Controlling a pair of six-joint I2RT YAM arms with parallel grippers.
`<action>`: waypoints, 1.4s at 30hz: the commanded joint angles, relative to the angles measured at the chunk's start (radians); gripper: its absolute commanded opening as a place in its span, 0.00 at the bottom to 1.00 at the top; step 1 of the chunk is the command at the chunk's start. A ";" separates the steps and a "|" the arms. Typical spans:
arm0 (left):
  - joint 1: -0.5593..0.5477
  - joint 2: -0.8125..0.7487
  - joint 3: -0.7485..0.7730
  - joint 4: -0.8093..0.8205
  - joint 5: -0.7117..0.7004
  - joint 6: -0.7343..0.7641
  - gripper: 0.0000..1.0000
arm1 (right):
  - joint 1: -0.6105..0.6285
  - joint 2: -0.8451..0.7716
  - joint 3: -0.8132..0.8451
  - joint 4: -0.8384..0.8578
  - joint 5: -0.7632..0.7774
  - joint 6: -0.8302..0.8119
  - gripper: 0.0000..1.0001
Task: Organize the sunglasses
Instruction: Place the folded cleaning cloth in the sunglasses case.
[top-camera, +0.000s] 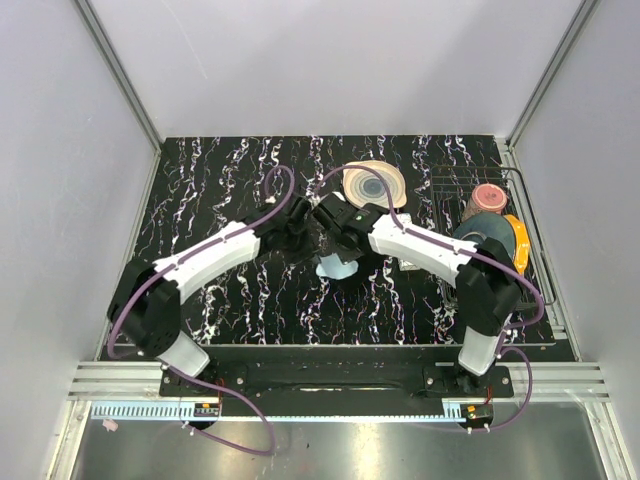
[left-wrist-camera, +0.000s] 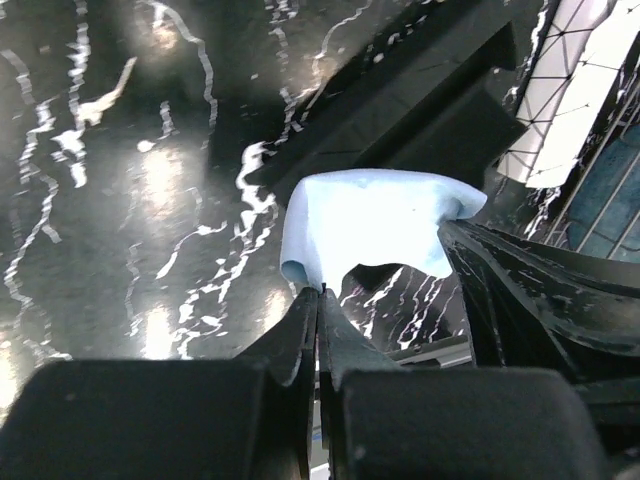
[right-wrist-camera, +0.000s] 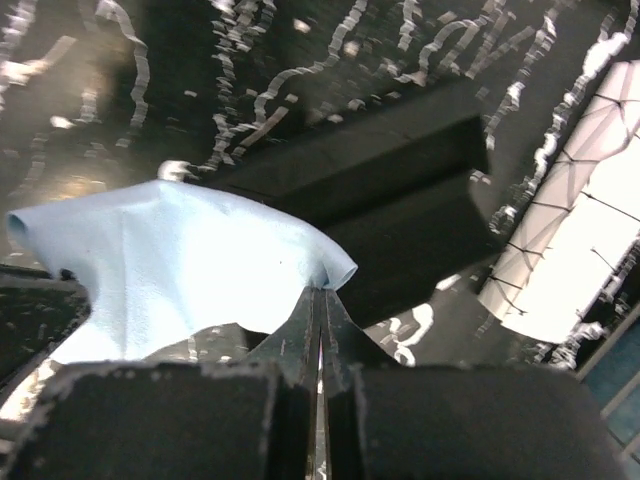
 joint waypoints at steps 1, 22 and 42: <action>-0.025 0.102 0.121 0.031 0.001 -0.051 0.00 | -0.050 -0.056 -0.038 0.034 0.103 -0.074 0.00; -0.045 0.380 0.259 0.034 0.034 -0.104 0.00 | -0.180 0.061 -0.090 0.252 0.079 -0.126 0.00; -0.080 0.233 0.161 0.031 -0.054 -0.267 0.00 | -0.194 -0.002 -0.107 0.260 -0.002 -0.042 0.00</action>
